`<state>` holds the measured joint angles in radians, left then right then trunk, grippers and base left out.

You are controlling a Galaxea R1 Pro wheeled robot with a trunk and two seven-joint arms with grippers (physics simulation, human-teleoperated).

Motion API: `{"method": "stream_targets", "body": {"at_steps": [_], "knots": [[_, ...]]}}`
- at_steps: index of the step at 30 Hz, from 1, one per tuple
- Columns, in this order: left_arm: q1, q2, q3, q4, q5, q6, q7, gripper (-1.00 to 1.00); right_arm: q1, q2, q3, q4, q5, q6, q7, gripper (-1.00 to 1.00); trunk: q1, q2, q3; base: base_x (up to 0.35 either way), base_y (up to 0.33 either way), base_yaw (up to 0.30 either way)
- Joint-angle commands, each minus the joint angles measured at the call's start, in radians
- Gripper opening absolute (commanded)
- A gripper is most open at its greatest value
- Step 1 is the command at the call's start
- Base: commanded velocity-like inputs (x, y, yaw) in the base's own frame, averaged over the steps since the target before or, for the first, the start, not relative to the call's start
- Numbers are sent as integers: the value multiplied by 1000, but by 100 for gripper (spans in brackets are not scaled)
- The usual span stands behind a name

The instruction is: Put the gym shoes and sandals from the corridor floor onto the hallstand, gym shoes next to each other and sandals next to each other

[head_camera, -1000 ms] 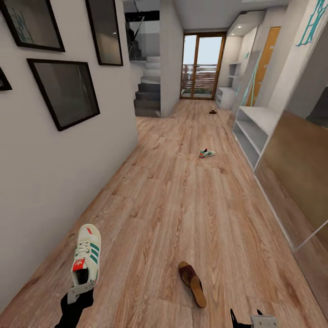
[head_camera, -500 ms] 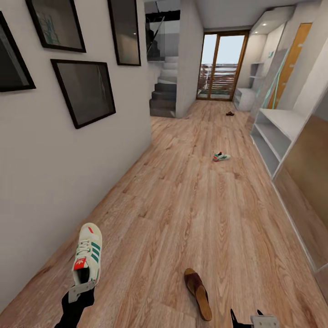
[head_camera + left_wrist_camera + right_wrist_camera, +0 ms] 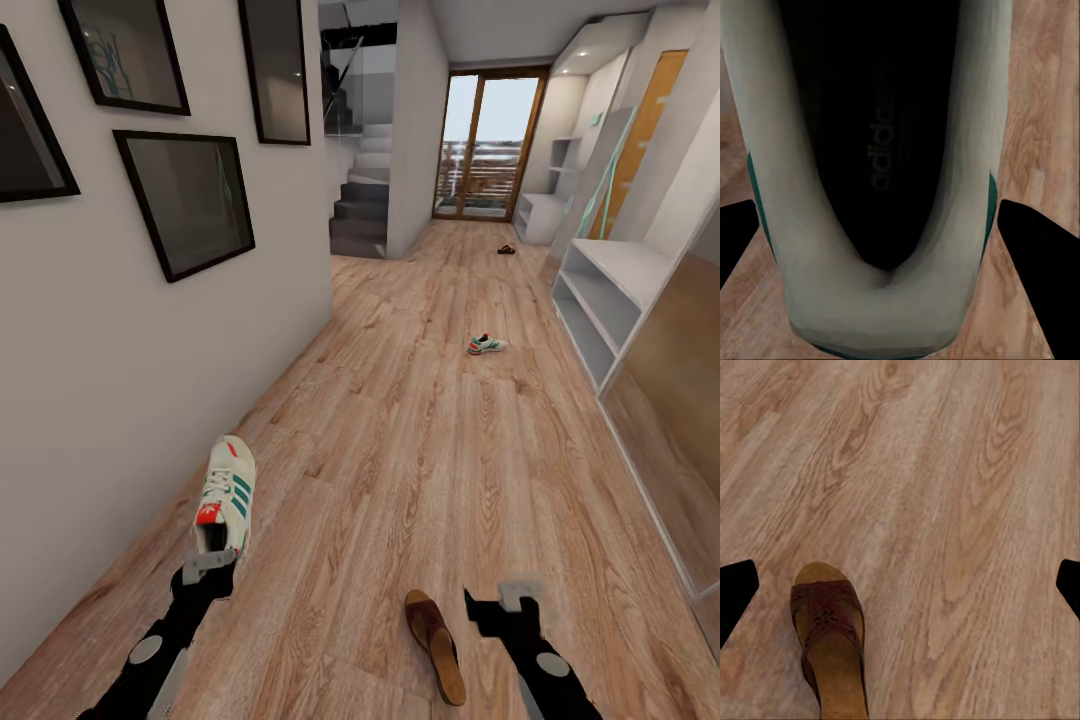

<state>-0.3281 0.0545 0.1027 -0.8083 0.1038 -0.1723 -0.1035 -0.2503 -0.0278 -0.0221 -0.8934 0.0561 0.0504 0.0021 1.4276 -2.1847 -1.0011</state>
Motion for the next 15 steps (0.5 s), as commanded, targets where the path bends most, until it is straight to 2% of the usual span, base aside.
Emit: {"method": "stream_targets", "body": {"at_steps": [1,4,7,12,15], "knots": [[-8,-1,1,-16,11,27,-10,-100,-14,1,1,-7,6,28,0,100,0,0,-1,0,0,0],[-48,-2,-3,-80,12,135,-11,-100,-77,4,6,-17,5,91,0,100,0,0,-1,0,0,0],[-81,-3,-5,-103,12,188,-11,-100,-116,4,8,-17,4,110,-1,100,0,0,-1,0,0,0],[-111,-2,-20,-126,9,222,-9,-100,-144,4,9,-19,3,119,3,100,0,0,-1,0,0,0],[-110,2,-66,-135,7,228,-9,-100,-149,4,11,-20,2,120,3,100,0,0,-1,0,0,0]]}}
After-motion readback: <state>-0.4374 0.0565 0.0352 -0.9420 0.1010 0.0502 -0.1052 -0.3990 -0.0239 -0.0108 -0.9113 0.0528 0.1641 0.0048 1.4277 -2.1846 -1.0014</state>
